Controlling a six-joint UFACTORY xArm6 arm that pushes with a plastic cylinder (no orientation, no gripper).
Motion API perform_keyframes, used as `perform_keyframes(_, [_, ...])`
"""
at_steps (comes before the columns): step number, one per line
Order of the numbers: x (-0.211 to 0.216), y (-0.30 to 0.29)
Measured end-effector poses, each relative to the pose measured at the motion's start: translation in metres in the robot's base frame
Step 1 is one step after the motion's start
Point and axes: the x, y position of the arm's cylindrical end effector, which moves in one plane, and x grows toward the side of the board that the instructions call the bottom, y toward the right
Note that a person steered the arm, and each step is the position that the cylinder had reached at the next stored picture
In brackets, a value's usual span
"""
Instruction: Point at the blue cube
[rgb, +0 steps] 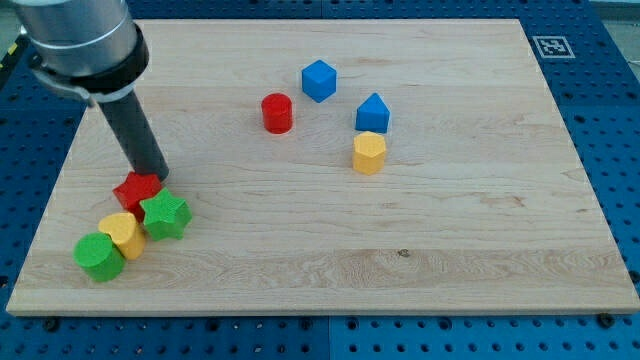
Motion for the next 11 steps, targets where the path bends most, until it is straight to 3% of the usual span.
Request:
perform_keyframes(1, [0.006, 0.0])
perform_keyframes(3, [-0.092, 0.0])
perform_keyframes(4, [-0.14, 0.023])
perform_keyframes(6, [-0.218, 0.133])
perform_keyframes(8, [-0.205, 0.218])
perform_keyframes(11, [-0.165, 0.185])
